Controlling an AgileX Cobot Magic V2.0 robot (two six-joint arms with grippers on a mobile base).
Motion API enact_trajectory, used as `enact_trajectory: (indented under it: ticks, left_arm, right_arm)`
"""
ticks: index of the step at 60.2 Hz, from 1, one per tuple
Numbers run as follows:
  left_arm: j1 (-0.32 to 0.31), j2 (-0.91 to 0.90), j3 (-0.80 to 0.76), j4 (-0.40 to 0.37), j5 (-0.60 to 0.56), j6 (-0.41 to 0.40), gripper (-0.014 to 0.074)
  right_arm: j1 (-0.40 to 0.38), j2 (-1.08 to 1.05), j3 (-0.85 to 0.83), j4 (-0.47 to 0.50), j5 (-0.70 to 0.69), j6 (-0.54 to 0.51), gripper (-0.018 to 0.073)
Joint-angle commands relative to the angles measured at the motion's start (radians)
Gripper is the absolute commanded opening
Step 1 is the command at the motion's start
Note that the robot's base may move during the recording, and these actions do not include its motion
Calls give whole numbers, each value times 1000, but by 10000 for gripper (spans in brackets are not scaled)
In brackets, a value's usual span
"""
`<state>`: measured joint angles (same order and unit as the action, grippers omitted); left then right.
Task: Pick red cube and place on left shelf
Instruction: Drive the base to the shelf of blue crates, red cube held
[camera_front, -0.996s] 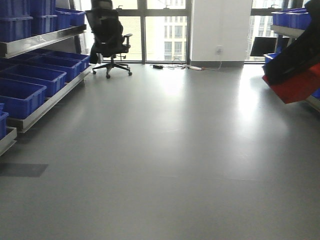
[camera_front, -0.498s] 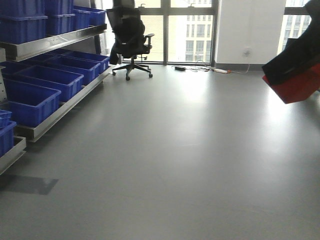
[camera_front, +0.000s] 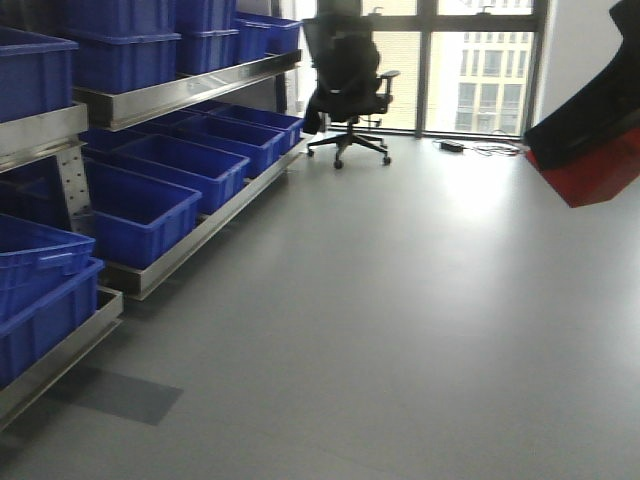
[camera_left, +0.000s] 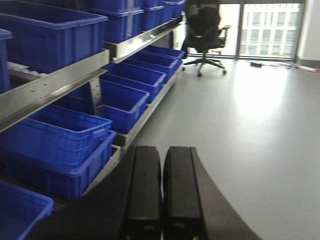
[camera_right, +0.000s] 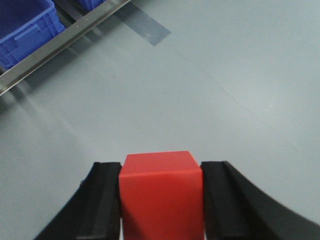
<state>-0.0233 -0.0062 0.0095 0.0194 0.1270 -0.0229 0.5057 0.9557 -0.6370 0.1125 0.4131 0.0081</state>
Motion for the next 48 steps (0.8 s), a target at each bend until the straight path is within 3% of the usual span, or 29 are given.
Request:
enact_trajectory:
  ticks: [1, 48]
  left_arm:
    - [-1, -14, 23, -9, -88, -2, 102]
    - [-1, -14, 23, -9, -88, -2, 102]
  right_arm:
    - [1, -16, -28, 2, -67, -8, 55]
    - [1, -16, -28, 2, -67, -8, 55]
